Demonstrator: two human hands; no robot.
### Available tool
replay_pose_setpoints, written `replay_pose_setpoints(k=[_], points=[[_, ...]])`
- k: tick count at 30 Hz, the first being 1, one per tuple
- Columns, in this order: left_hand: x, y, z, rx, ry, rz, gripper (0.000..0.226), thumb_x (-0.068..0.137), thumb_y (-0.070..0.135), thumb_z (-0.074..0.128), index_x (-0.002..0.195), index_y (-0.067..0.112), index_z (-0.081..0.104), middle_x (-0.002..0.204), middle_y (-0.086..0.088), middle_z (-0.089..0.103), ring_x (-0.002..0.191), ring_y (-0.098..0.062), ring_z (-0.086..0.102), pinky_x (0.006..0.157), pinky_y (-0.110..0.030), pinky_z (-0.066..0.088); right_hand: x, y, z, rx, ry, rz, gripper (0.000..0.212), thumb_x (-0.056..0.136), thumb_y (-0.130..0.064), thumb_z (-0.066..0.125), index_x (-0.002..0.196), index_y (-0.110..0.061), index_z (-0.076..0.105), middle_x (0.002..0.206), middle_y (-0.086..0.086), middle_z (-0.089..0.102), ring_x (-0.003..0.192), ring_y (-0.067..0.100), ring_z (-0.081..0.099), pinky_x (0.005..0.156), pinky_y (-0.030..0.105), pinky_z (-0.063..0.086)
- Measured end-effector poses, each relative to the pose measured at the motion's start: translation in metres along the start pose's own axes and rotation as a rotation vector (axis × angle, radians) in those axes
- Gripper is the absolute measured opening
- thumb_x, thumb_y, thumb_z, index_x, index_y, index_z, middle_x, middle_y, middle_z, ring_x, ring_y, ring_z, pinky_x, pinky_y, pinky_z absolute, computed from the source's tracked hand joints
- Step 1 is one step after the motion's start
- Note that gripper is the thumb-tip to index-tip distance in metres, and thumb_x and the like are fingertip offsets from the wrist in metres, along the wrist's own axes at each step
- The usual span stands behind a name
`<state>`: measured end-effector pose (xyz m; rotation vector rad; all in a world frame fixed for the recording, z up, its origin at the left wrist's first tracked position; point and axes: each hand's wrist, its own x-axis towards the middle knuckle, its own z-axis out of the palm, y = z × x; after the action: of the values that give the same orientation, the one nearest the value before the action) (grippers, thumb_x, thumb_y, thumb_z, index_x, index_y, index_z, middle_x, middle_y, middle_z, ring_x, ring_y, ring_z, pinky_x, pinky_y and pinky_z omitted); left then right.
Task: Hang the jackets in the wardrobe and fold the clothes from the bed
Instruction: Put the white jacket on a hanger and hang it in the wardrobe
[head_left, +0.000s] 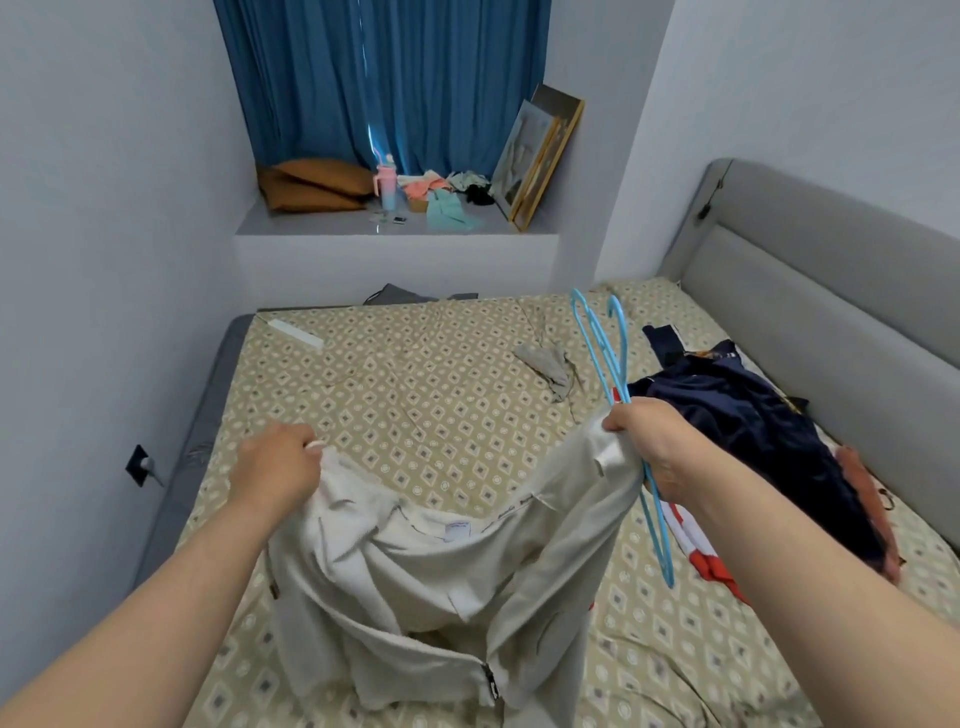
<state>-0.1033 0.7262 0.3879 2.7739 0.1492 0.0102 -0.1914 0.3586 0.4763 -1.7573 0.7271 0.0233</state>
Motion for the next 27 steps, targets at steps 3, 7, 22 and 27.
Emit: replay_pose_setpoints(k=[3,7,22,27], points=[[0.008,0.006,0.000,-0.382,0.001,-0.118,0.023,0.102,0.023,0.040,0.102,0.008,0.058,0.109,-0.016,0.059,0.104,-0.038,0.054,0.080,-0.039,0.042,0.002,0.005,0.000,-0.054,-0.016,-0.034,0.019,0.084,0.001,0.045,0.087,-0.014,0.056,0.082,0.014,0.055,0.074,0.028,0.053,0.066,0.036,0.043],[0.009,0.007,-0.003,-0.889,-0.230,-0.360,0.032,0.098,0.024,0.055,0.117,-0.001,0.060,0.097,-0.021,0.068,0.083,-0.033,0.065,0.074,-0.038,0.051,0.002,0.011,-0.002,-0.066,-0.010,-0.026,0.021,0.082,0.007,0.040,0.082,-0.010,0.053,0.079,0.013,0.053,0.074,0.026,0.050,0.066,0.034,0.040],[0.016,0.049,0.063,-1.032,-0.637,-0.391,0.013,0.103,0.012,0.048,0.106,0.011,0.061,0.098,-0.014,0.069,0.087,-0.028,0.065,0.075,-0.041,0.054,0.023,0.072,-0.021,0.046,-0.150,0.396,0.021,0.090,-0.013,0.063,0.102,0.004,0.064,0.097,0.025,0.072,0.081,0.035,0.066,0.083,0.050,0.056],[0.032,0.079,0.096,-1.196,-0.589,-0.411,0.017,0.106,0.011,0.041,0.115,0.011,0.055,0.107,-0.017,0.064,0.089,-0.029,0.063,0.074,-0.044,0.053,0.073,0.087,-0.027,0.001,-0.087,0.332,0.007,0.085,-0.003,0.053,0.086,-0.001,0.060,0.078,0.019,0.062,0.066,0.030,0.057,0.067,0.037,0.047]])
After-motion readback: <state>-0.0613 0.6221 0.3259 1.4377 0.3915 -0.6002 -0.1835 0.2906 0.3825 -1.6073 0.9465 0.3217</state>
